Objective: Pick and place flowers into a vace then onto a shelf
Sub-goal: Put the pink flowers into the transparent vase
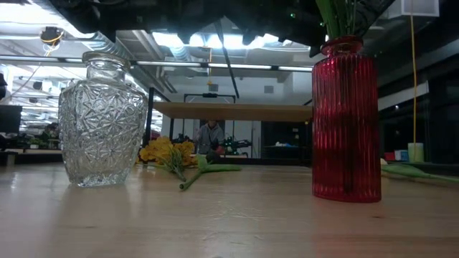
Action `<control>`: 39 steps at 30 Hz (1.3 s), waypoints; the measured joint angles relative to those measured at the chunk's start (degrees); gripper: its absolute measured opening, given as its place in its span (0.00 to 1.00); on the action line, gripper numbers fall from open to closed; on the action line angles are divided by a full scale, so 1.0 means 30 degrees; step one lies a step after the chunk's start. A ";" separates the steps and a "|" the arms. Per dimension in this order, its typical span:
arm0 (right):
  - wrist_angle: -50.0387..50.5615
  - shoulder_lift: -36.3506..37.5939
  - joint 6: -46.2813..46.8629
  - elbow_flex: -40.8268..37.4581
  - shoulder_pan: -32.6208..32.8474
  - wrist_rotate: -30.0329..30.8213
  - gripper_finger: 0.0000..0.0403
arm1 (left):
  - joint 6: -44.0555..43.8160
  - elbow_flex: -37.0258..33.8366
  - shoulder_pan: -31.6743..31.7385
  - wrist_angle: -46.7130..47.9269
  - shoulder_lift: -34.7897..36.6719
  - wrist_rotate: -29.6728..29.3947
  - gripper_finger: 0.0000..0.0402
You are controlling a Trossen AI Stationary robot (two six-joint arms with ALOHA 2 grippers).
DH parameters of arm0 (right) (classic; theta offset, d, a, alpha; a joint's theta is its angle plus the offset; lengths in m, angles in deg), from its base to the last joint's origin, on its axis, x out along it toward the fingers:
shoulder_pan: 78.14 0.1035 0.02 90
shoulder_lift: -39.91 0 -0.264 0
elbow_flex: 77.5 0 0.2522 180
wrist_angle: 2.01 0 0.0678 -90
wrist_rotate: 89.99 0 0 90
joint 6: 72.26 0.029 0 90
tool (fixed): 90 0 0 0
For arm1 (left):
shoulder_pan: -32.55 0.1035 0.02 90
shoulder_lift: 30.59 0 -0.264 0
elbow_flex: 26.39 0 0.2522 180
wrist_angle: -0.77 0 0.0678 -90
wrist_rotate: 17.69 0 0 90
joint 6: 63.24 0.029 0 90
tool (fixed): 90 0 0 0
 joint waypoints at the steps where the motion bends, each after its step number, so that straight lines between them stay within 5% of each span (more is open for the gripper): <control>1: -0.0014 0.0000 -0.0002 0.0000 0.0000 0.0021 0.00 | 0.0019 0.0000 -0.0001 0.0030 0.0013 0.0001 0.21; 11: -0.0063 0.0036 -0.0007 -0.0015 -0.0022 0.0038 0.02 | 0.0645 -0.0021 0.0006 0.0494 0.0075 0.0074 0.01; 20: -0.0036 0.0007 -0.0023 -0.0007 0.0000 0.0044 0.06 | 0.0692 -0.0016 -0.0007 0.1074 0.0515 0.0039 0.01; 39: 0.0967 0.0000 -0.0564 -0.0007 0.0033 -0.0038 0.07 | 0.1184 -0.0015 -0.0081 0.7955 0.5341 -0.0409 0.01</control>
